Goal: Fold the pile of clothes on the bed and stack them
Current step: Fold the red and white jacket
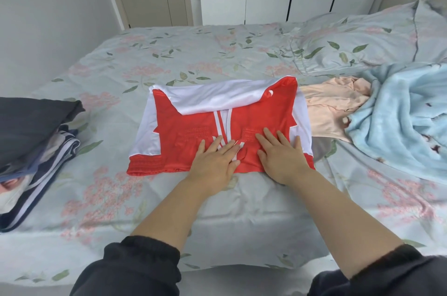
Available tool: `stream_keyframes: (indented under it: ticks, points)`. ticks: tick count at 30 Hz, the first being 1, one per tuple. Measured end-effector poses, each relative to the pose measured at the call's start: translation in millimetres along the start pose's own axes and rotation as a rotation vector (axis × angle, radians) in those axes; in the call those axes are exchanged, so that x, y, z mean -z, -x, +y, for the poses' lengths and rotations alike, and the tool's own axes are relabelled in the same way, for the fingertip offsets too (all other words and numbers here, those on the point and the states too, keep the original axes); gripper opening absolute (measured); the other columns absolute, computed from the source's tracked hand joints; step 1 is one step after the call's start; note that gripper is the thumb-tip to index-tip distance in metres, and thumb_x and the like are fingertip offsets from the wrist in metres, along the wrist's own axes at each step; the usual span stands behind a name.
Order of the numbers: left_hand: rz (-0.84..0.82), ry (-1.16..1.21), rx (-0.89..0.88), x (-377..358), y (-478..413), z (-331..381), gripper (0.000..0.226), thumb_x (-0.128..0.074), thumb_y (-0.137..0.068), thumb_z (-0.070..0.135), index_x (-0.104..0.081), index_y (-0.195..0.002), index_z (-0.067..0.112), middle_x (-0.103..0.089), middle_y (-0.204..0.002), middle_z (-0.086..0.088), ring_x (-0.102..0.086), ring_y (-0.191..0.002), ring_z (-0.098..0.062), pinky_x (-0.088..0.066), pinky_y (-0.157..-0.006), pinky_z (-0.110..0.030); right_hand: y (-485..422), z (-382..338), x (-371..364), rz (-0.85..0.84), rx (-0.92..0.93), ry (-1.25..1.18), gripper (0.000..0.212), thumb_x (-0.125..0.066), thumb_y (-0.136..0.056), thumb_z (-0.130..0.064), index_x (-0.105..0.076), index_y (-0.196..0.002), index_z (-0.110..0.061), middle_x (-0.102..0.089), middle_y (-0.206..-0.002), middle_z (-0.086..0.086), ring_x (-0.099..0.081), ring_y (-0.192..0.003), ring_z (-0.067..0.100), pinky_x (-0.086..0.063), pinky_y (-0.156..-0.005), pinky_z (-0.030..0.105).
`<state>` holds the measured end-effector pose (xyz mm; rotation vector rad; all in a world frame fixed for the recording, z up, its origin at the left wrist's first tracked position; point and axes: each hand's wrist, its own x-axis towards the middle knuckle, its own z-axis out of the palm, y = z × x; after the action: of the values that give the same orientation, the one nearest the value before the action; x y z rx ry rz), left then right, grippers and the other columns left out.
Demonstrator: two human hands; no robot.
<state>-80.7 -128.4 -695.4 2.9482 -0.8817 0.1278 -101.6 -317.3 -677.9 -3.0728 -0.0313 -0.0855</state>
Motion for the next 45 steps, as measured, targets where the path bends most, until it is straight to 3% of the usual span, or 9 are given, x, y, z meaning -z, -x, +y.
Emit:
stream_keyframes:
  ticks: [4, 10, 20, 26, 29, 33, 38, 41, 45]
  points:
    - [-0.012, 0.07, -0.013, 2, 0, -3, 0.054, -0.025, -0.101, 0.047, -0.01, -0.152, 0.034, -0.013, -0.159, 0.011, 0.005, -0.148, -0.015, 0.003, -0.117, -0.05, -1, 3, -2, -0.023, -0.092, 0.005, 0.056, -0.021, -0.1, -0.043, -0.011, -0.152, -0.024, -0.003, -0.161, -0.001, -0.001, -0.147, 0.02, 0.002, -0.114, 0.056]
    - [-0.067, 0.078, -0.067, 13, 18, -38, 0.076, -0.05, -0.089, 0.044, -0.006, -0.151, 0.039, 0.003, -0.16, 0.011, 0.016, -0.146, -0.012, 0.01, -0.116, -0.045, 12, 10, 8, -0.115, 0.158, -0.094, 0.083, -0.046, -0.086, -0.063, -0.007, -0.152, -0.031, 0.008, -0.16, -0.002, 0.01, -0.147, 0.02, 0.005, -0.116, 0.047]
    - [-0.095, 0.02, 0.148, 23, 42, -79, 0.077, -0.048, -0.087, 0.007, -0.017, -0.151, 0.036, -0.006, -0.161, 0.009, -0.001, -0.148, -0.018, -0.011, -0.116, -0.052, 19, -18, -5, 0.076, 0.161, 0.173, 0.068, -0.051, -0.089, -0.029, -0.022, -0.15, -0.019, -0.018, -0.159, 0.002, -0.014, -0.146, 0.019, -0.001, -0.116, 0.052]
    - [0.054, -0.053, 0.221, 18, 41, -72, 0.069, -0.038, -0.09, -0.001, -0.027, -0.149, 0.035, -0.023, -0.158, 0.004, -0.03, -0.142, -0.02, -0.036, -0.106, -0.033, 15, -39, -12, 0.221, 0.128, 0.145, 0.049, -0.041, -0.091, -0.007, -0.044, -0.14, -0.008, -0.048, -0.142, 0.012, -0.038, -0.135, 0.029, -0.007, -0.116, 0.051]
    - [0.089, -0.092, 0.202, 20, 40, -75, 0.062, -0.038, -0.093, 0.008, -0.031, -0.147, 0.037, -0.03, -0.155, 0.004, -0.042, -0.134, -0.018, -0.042, -0.097, -0.031, 8, -39, -11, 0.2, 0.164, 0.154, 0.041, -0.047, -0.095, -0.026, -0.052, -0.132, -0.012, -0.055, -0.133, 0.005, -0.043, -0.129, 0.025, -0.01, -0.116, 0.046]
    - [0.074, -0.11, 0.172, 27, 43, -81, 0.063, -0.041, -0.091, 0.007, -0.035, -0.144, 0.04, -0.034, -0.153, 0.006, -0.048, -0.129, -0.017, -0.045, -0.09, -0.03, 4, -32, 2, 0.129, 0.243, 0.09, 0.057, -0.051, -0.087, -0.058, -0.057, -0.127, -0.019, -0.06, -0.122, -0.003, -0.047, -0.123, 0.019, -0.013, -0.115, 0.039]
    - [-0.008, -0.183, 0.083, 37, 52, -79, 0.061, -0.042, -0.091, 0.01, -0.035, -0.144, 0.039, -0.039, -0.15, 0.006, -0.049, -0.128, -0.02, -0.045, -0.091, -0.031, 16, -36, 19, 0.083, 0.276, 0.121, 0.028, -0.047, -0.095, -0.029, -0.059, -0.119, -0.021, -0.063, -0.116, -0.001, -0.055, -0.114, 0.02, -0.028, -0.106, 0.033]
    - [-0.018, -0.196, 0.028, 43, 64, -75, 0.062, -0.041, -0.091, 0.011, -0.033, -0.145, 0.042, -0.045, -0.145, 0.009, -0.05, -0.127, -0.02, -0.046, -0.091, -0.031, 30, -37, 25, 0.074, 0.283, 0.102, 0.035, -0.041, -0.091, -0.009, -0.059, -0.119, -0.02, -0.064, -0.114, 0.001, -0.059, -0.107, 0.025, -0.042, -0.087, 0.031]
    - [-0.038, -0.142, -0.032, 55, 81, -62, 0.048, -0.051, -0.09, 0.026, -0.049, -0.135, 0.041, -0.059, -0.131, 0.009, -0.057, -0.115, -0.022, -0.041, -0.082, -0.028, 49, -34, 32, 0.05, 0.333, 0.167, 0.043, -0.044, -0.086, -0.009, -0.059, -0.123, -0.026, -0.066, -0.113, 0.001, -0.06, -0.106, 0.026, -0.043, -0.08, 0.031]
